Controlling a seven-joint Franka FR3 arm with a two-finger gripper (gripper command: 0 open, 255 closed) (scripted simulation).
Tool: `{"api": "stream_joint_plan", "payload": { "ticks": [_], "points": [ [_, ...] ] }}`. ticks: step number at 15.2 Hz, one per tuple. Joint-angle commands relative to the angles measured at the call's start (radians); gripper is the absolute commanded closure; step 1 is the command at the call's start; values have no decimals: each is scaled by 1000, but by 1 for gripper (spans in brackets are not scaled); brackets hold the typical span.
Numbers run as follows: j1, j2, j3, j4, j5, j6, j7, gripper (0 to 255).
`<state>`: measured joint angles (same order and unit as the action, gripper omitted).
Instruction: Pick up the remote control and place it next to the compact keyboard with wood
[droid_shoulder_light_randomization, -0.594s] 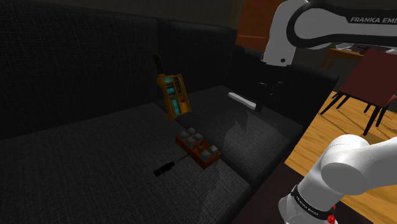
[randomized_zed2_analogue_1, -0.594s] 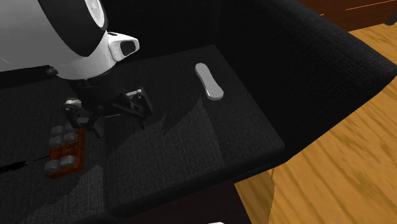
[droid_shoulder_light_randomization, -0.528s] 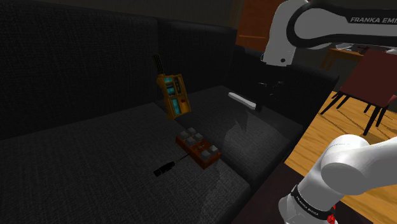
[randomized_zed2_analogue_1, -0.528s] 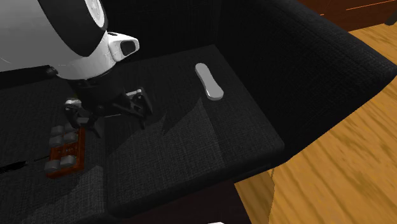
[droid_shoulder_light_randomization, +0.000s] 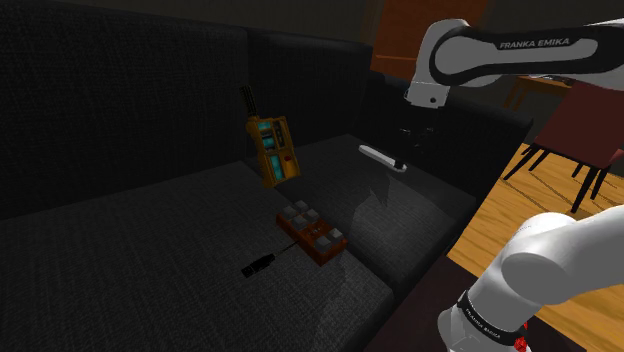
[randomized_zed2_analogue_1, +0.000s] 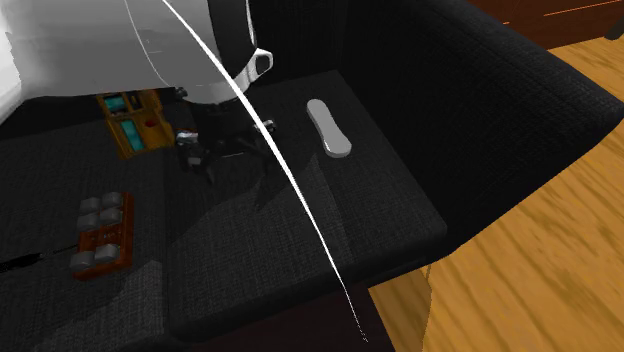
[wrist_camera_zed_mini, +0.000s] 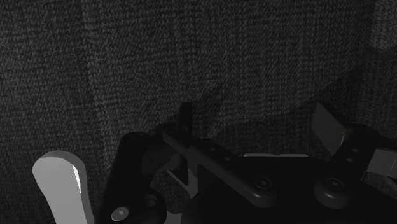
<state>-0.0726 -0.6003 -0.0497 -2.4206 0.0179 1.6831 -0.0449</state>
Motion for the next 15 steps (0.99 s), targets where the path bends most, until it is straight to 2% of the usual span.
{"api": "stream_joint_plan", "payload": {
  "ticks": [1,8,15],
  "points": [
    [-12,53,-28,16,-16,47,-37,0],
    [-48,252,-128,113,-44,182,-175,0],
    [-75,479,-213,271,-9,278,-321,0]
  ]
}}
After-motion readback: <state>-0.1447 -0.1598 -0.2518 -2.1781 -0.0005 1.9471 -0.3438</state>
